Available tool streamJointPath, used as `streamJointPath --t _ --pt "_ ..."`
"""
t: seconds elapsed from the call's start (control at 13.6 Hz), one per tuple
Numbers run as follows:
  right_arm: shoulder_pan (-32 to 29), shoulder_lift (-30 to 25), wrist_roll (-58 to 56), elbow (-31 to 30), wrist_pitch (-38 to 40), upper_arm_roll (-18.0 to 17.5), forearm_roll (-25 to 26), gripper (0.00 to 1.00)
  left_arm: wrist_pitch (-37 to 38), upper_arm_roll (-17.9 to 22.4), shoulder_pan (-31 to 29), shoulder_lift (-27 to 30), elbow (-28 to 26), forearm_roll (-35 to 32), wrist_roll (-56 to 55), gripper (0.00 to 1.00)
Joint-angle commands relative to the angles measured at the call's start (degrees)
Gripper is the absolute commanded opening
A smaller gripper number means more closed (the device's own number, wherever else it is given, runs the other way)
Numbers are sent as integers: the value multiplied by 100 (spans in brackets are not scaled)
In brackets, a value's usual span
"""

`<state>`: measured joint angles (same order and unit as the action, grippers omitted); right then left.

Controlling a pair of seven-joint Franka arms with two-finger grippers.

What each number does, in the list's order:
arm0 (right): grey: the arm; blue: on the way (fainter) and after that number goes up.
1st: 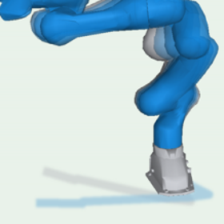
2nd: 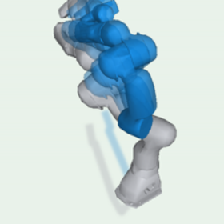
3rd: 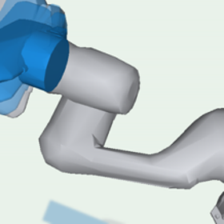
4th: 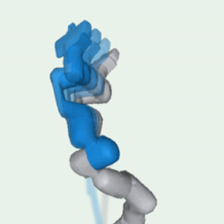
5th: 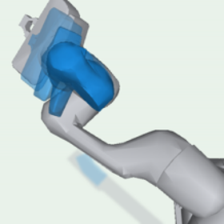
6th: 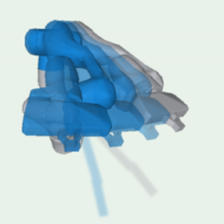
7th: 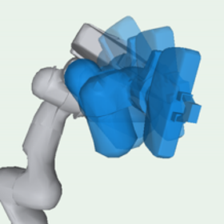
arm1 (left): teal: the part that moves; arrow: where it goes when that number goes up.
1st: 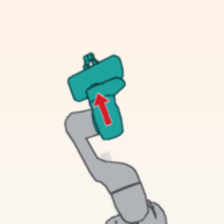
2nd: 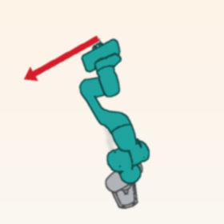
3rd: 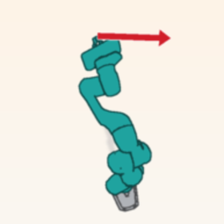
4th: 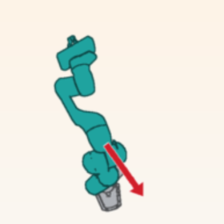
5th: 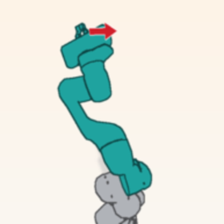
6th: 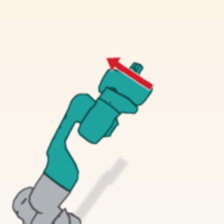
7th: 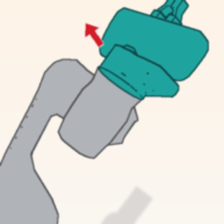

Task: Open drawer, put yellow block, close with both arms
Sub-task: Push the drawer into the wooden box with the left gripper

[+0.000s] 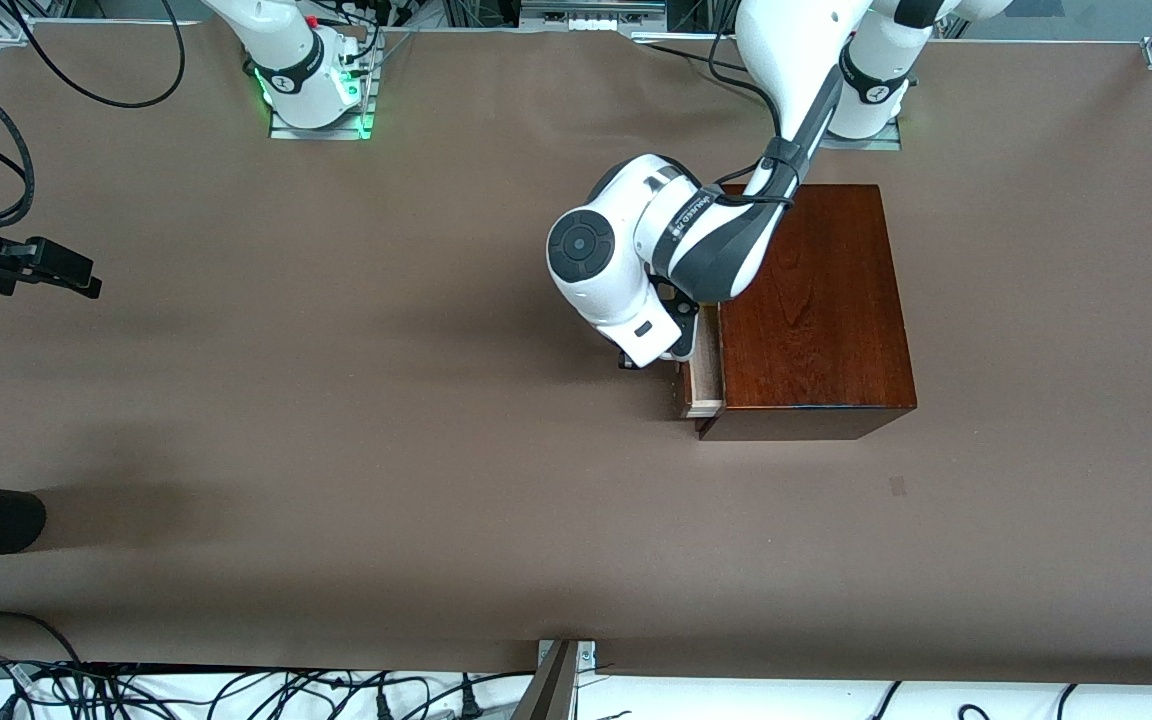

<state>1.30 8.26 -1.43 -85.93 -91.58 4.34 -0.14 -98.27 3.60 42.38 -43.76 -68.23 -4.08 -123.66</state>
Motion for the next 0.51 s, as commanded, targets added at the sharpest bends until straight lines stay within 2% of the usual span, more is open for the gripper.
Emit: streamJointPath --t 0.0,0.22,0.44 --pt "-77 -88 -15 15 53 -64 23 100 97 114 -202 377 -489 -331 245 0" --pt "-77 -88 -24 15 53 -65 23 100 62 115 -352 447 -753 -470 448 0" --pt "-77 -88 -24 15 53 -65 23 100 71 97 -502 491 -754 -498 702 0"
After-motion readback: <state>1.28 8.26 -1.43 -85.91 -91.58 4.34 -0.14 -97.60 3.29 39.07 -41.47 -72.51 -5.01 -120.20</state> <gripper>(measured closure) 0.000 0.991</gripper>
